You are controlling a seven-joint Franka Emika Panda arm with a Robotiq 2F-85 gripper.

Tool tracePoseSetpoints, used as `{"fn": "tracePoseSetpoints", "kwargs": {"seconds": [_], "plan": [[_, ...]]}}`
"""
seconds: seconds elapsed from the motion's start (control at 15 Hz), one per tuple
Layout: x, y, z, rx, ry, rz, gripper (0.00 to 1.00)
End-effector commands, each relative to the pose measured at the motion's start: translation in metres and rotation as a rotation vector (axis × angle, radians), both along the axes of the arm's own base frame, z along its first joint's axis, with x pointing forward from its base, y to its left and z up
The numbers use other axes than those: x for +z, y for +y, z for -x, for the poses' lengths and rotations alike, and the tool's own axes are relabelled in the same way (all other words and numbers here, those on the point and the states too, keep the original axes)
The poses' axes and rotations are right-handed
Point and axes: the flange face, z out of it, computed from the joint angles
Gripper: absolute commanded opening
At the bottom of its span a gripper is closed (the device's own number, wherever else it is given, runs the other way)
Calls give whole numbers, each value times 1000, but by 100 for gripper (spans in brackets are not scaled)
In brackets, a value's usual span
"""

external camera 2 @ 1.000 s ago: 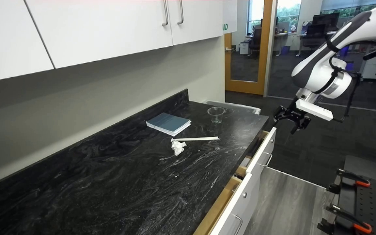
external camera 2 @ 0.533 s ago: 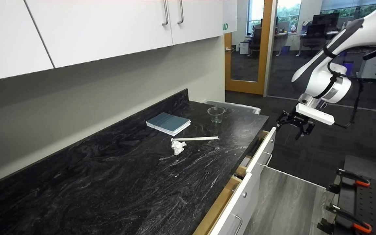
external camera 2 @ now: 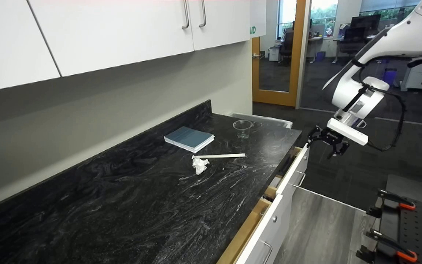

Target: Open the right drawer fully

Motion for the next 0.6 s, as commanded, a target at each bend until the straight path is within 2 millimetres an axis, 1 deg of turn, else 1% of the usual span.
{"fn": "tracePoseSetpoints", "kwargs": {"seconds": [0.0,0.33,0.53], "plan": [[-18,-12,-12,-41,-12,32,100],[-43,-17,-29,-39,-30,42,100],[-60,-16,-38,-38,-14,46,100]]}}
